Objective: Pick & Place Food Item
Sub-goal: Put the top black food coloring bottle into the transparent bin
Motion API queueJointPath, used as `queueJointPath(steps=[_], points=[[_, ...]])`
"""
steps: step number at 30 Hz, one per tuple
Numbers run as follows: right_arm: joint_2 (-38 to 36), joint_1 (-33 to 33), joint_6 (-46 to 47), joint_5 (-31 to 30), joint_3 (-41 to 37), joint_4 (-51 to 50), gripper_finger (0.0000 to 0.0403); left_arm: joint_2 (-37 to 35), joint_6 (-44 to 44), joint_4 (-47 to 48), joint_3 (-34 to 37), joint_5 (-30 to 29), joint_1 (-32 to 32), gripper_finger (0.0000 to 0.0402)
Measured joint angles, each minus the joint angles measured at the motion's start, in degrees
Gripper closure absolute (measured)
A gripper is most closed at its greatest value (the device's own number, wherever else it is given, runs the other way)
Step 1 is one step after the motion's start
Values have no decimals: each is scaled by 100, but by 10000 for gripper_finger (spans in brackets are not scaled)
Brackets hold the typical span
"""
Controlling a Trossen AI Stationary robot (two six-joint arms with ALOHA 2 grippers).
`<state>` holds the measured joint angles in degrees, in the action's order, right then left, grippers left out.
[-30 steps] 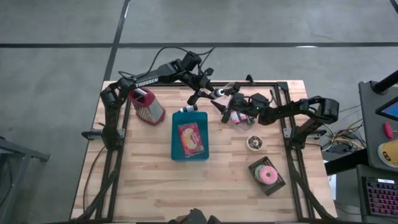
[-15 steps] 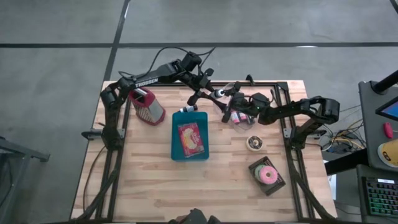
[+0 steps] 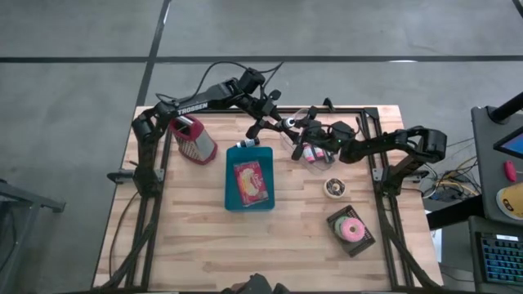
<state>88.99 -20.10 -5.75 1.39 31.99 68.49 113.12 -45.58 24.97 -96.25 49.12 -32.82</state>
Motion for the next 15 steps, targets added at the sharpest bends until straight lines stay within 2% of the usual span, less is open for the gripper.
queueJointPath(steps=[15], points=[[0, 4, 4, 17, 0, -2, 312, 0, -17, -2, 0, 57, -2, 285]])
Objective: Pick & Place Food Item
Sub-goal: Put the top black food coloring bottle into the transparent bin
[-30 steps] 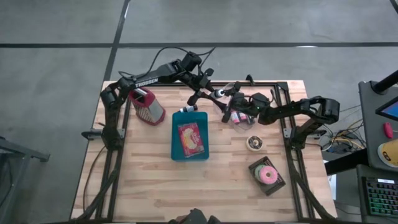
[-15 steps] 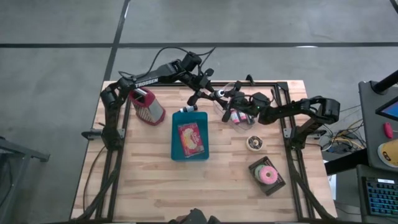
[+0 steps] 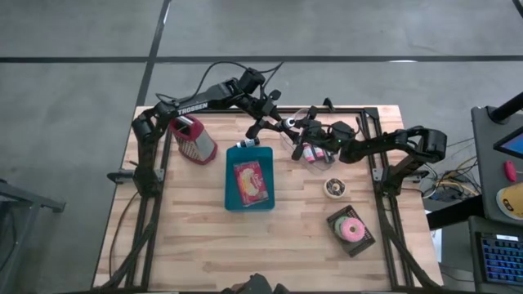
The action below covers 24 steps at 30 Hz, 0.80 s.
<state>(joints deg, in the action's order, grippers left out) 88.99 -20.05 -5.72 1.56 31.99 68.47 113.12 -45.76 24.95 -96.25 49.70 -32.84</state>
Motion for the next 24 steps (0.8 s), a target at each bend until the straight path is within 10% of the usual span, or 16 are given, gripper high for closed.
queueJointPath(steps=[14, 24], points=[[0, 4, 4, 31, 0, -9, 313, 2, -1, 88, -4, 6, 2, 278], [0, 7, -31, 175, 0, -15, 313, 2, 264, 120, -4, -77, 7, 195]])
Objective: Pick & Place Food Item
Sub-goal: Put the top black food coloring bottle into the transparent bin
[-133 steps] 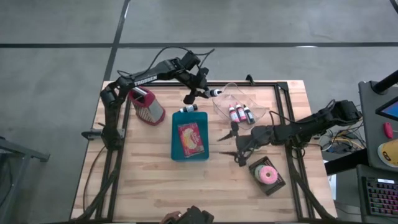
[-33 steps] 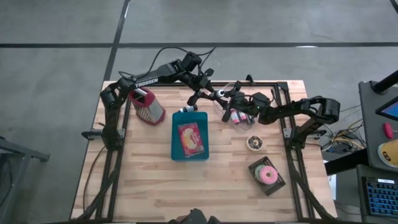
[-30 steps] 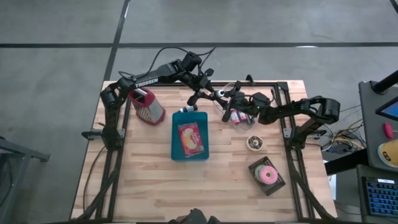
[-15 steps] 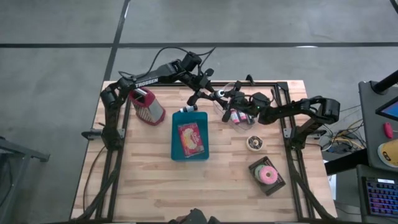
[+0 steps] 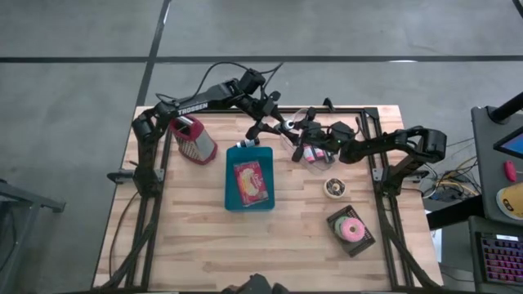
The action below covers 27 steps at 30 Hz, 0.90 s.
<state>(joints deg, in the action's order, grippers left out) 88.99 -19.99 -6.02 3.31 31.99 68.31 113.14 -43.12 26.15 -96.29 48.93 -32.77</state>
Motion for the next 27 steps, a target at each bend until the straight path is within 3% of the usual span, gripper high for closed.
queueJointPath(steps=[8, 19, 27], points=[[0, 2, 2, 20, -2, -2, 313, 0, 460, 124, 0, -89, -11, 131], [0, 2, 4, 16, -2, 2, 313, 4, 632, 758, 0, 22, -15, 127], [0, 0, 4, -11, -2, -46, 313, 4, 209, 1194, 0, 44, -33, 126]])
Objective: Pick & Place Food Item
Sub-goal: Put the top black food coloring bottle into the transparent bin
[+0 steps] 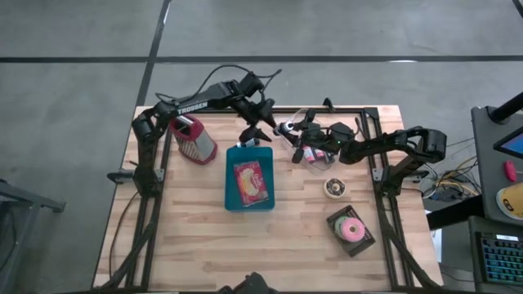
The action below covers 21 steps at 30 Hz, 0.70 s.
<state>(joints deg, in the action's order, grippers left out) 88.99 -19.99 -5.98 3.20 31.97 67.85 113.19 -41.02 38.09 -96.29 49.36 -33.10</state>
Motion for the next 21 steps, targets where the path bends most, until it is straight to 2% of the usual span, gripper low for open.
queueJointPath(steps=[11, 21], points=[[0, 0, -26, -13, 0, -17, 313, 0, -838, 1596, 0, -54, -63, 126], [0, -4, -41, -16, 0, -62, 313, 0, -943, 1683, 2, -72, -63, 126]])
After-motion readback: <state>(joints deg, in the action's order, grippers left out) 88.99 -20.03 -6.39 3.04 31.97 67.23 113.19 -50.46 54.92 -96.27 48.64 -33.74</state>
